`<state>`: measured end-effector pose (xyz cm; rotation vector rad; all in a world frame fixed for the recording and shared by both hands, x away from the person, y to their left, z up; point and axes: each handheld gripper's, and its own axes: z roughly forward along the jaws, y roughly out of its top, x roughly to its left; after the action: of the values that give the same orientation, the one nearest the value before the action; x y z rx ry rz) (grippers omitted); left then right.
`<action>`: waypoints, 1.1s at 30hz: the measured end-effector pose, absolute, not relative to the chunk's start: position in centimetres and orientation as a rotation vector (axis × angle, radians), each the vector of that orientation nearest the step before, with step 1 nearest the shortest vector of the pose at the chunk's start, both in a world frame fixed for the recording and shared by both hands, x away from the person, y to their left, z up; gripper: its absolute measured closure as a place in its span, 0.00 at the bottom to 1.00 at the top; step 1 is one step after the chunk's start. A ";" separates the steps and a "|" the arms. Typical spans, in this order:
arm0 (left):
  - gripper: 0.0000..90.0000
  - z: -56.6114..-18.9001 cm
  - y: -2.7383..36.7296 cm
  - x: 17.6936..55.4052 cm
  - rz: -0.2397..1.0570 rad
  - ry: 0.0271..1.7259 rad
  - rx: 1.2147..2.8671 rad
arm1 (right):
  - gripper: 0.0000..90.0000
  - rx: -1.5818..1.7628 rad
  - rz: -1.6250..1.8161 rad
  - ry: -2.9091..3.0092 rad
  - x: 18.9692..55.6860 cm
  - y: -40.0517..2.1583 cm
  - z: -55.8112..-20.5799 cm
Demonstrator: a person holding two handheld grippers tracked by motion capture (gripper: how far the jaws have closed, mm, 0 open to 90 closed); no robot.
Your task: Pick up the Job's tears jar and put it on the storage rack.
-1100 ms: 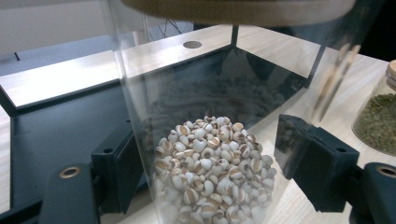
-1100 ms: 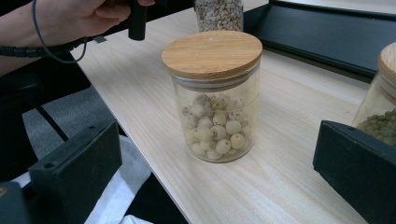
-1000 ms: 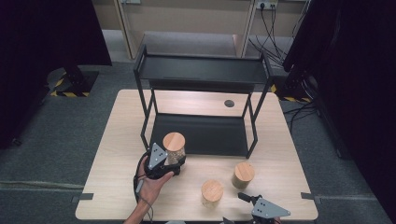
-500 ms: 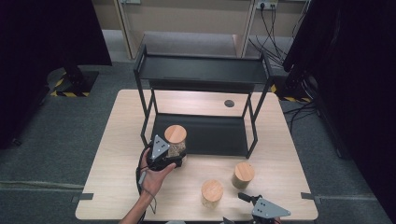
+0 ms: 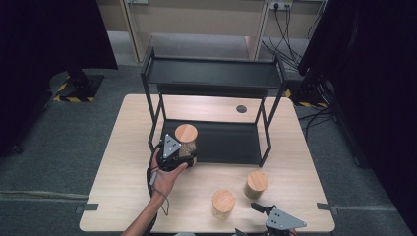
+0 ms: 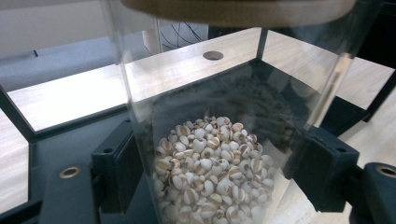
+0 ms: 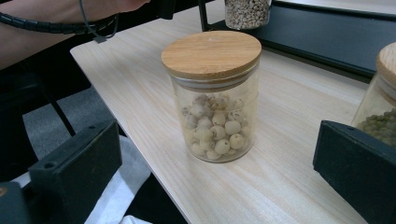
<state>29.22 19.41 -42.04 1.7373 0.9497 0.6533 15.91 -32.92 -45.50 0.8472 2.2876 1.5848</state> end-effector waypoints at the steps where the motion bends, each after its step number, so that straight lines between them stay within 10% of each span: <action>1: 0.28 -42.0 19.3 29.4 0.654 0.951 1.739 | 0.02 0.848 1.585 2.286 15.9 -33.0 -45.5; 33: 0.28 -43.1 18.0 32.9 0.706 1.024 1.720 | 0.02 0.837 1.588 2.294 15.8 -32.9 -45.5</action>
<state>32.85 18.01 -43.09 1.7199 1.0240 0.7059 15.84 -32.95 -45.50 0.8371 2.2941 1.5877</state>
